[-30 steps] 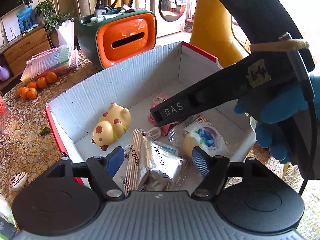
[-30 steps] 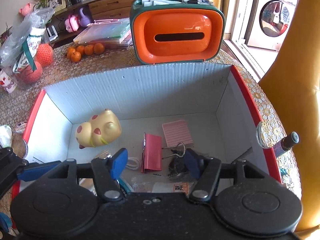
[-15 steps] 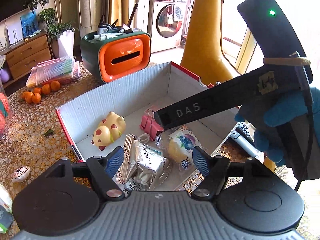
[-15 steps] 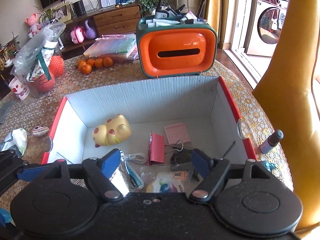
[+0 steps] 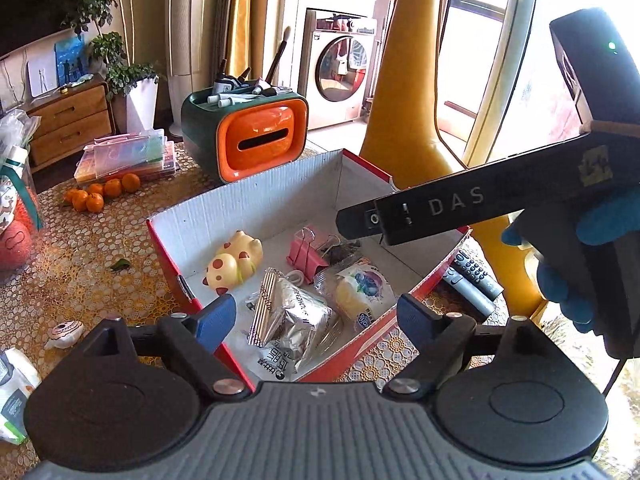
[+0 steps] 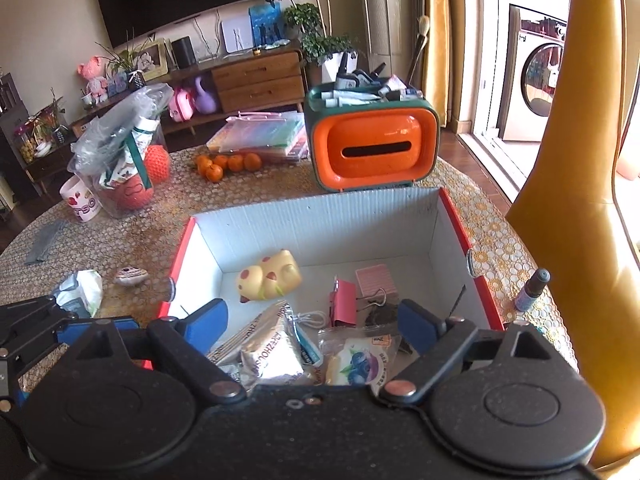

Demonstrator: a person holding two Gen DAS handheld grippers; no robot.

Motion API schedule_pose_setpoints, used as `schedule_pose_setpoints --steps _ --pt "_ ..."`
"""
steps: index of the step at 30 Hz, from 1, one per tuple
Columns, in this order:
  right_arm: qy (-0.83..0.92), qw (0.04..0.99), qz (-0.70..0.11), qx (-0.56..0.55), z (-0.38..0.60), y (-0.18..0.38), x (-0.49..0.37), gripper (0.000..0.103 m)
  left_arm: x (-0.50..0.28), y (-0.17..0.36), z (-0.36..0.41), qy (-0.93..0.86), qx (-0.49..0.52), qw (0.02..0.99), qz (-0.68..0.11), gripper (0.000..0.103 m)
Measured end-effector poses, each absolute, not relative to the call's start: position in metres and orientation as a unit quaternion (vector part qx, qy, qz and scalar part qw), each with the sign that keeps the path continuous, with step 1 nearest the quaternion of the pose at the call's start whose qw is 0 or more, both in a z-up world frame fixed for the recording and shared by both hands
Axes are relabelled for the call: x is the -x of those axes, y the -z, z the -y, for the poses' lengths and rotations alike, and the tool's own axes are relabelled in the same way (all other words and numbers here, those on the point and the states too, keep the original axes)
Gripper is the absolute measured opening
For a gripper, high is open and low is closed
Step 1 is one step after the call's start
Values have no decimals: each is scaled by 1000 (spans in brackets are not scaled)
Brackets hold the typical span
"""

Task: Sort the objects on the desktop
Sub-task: 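Lift both open tools out of the shoebox back over the table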

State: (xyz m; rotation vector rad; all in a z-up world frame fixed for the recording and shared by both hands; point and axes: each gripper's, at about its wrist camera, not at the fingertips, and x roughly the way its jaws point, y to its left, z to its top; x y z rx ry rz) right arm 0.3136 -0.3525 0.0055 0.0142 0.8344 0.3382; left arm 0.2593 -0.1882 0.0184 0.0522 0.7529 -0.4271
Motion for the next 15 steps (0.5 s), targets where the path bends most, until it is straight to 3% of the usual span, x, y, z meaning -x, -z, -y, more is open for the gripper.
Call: schedule_pose_setpoints --steps 1,3,15 --pt "-164 902 -400 -7 352 -8 -310 92 -257 -19 185 206 -24 909 -363 90" --pt "-166 903 -396 -10 350 -11 -304 92 -252 -21 179 201 -23 912 -357 103" --pt "-184 905 -382 -30 331 -23 -265 93 -219 -29 137 193 -6 919 -344 103"
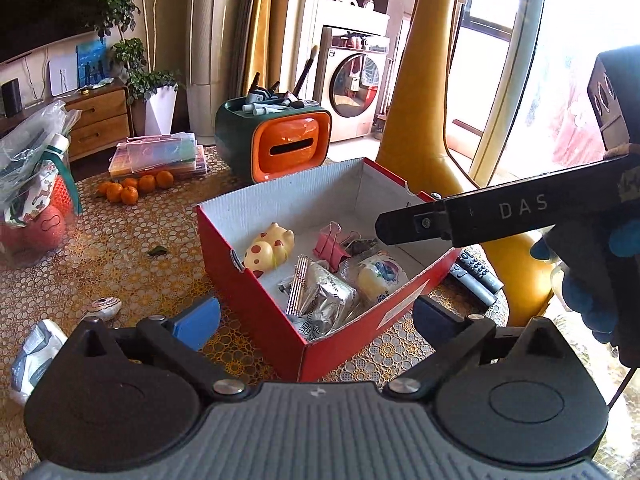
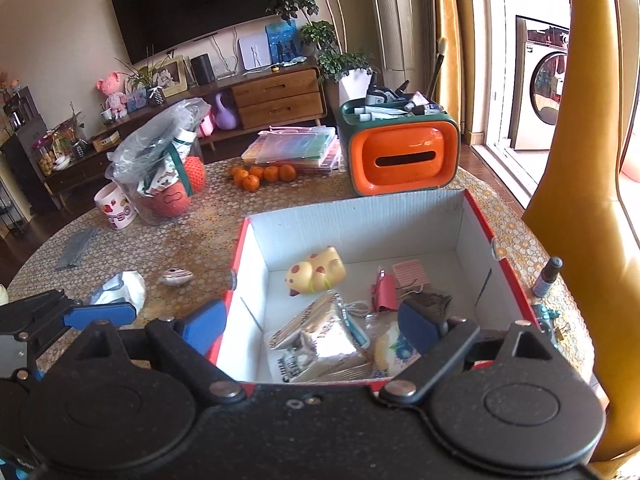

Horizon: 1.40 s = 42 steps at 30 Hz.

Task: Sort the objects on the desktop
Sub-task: 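Lift both open tools out of the shoebox back over the table, then close left tool on the white-green snack bag while right tool grasps the cartoon-face plush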

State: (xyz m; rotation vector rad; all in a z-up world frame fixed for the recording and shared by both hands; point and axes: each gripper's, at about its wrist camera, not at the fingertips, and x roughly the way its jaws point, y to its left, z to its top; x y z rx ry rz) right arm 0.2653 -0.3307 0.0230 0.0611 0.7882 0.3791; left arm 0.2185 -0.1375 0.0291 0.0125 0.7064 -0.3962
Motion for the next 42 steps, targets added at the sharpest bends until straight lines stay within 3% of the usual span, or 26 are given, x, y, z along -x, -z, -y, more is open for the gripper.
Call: schedule_pose_setpoints --steps 26,42 --pt "-259 891 -373 19 227 -17 -211 101 -149 -16 26 138 19 936 -324 103" --pt "-286 871 -396 49 152 11 -262 101 -177 22 -49 65 -3 945 -319 103"
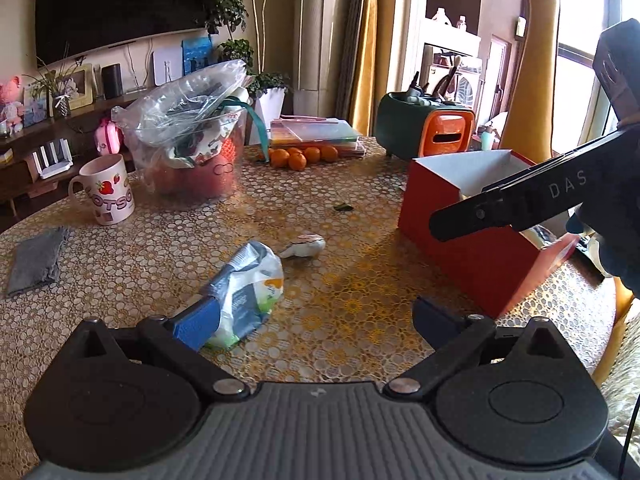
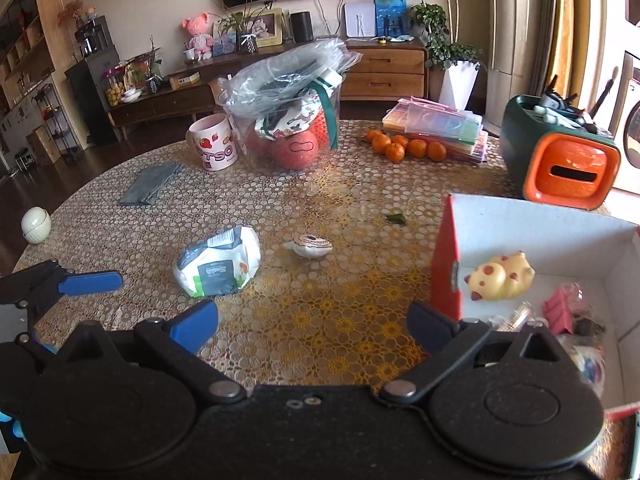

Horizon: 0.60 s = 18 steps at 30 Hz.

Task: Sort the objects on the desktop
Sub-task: 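Close left tool on the white-green snack bag while right tool grasps the cartoon-face plush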

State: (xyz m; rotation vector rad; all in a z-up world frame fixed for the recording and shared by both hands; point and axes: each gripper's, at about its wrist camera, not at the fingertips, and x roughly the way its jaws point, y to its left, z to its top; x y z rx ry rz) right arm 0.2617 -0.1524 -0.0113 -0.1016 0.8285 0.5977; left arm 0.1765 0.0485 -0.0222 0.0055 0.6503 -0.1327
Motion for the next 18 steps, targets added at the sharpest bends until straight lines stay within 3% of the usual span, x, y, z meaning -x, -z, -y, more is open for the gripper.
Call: schedule_pose_setpoints --steps 18 --pt "-262 858 -439 53 73 68 -357 101 -251 69 -102 37 -3 934 -355 103"
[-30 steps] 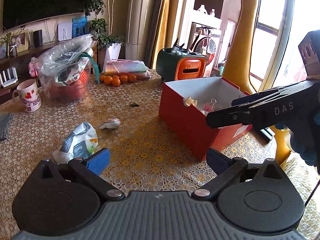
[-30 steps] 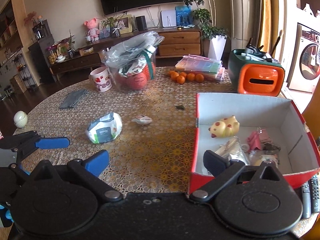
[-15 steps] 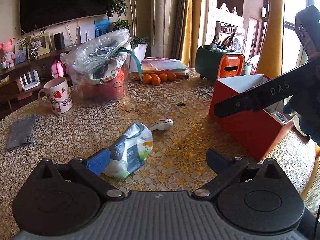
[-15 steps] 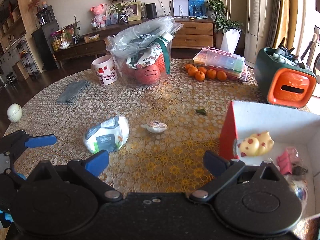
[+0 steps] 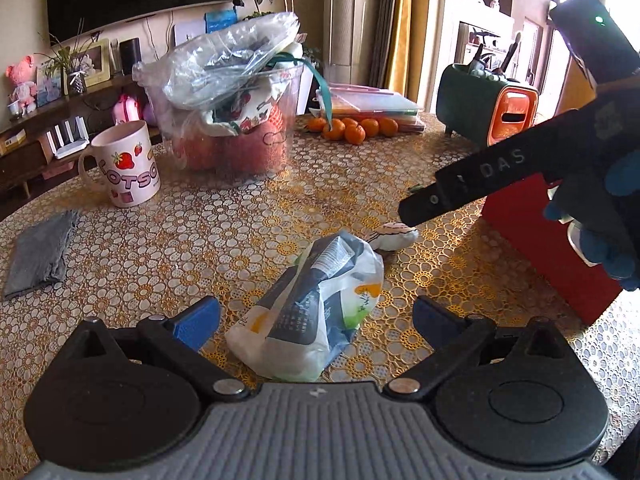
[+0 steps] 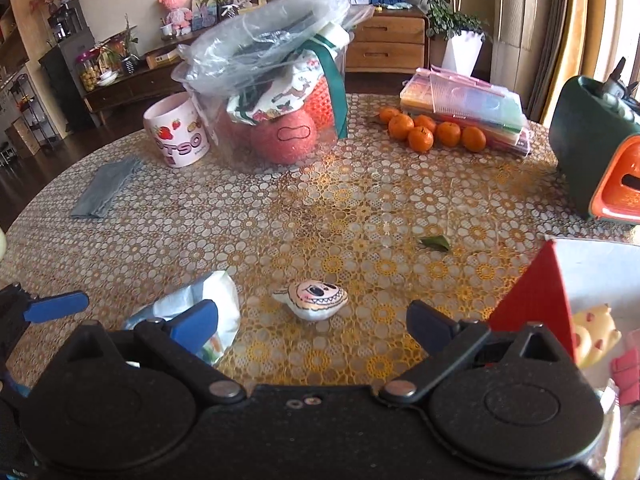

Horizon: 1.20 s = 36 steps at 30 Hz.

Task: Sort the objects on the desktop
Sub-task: 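Close left tool on the white-green snack bag while right tool grasps the cartoon-face plush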

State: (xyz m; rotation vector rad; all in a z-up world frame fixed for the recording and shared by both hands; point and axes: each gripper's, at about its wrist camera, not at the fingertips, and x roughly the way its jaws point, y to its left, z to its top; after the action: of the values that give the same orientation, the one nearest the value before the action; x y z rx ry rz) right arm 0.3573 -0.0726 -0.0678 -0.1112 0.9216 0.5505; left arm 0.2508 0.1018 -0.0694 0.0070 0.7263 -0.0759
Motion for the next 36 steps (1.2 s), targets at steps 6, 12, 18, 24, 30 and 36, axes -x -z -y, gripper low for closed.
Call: schedule_pose_setpoints --steps 6,12,18,24,30,36 --pt "-245 854 -457 47 56 89 -381 99 -264 84 -101 42 -15 930 -366 103" --pt "-225 849 -476 46 43 107 -397 96 -273 94 -104 39 -15 927 -373 103" --pt "-219 843 -489 47 36 119 -404 92 -277 101 -104 41 -16 925 -377 102" --pt "-219 842 -492 50 34 123 -404 84 -279 106 -102 47 -20 924 -379 98" --pt "-216 841 -494 49 35 125 -404 79 -282 111 -100 43 -24 922 -384 74" --pt "-219 839 -497 42 37 126 -403 71 -283 108 -99 39 -21 921 -386 56"
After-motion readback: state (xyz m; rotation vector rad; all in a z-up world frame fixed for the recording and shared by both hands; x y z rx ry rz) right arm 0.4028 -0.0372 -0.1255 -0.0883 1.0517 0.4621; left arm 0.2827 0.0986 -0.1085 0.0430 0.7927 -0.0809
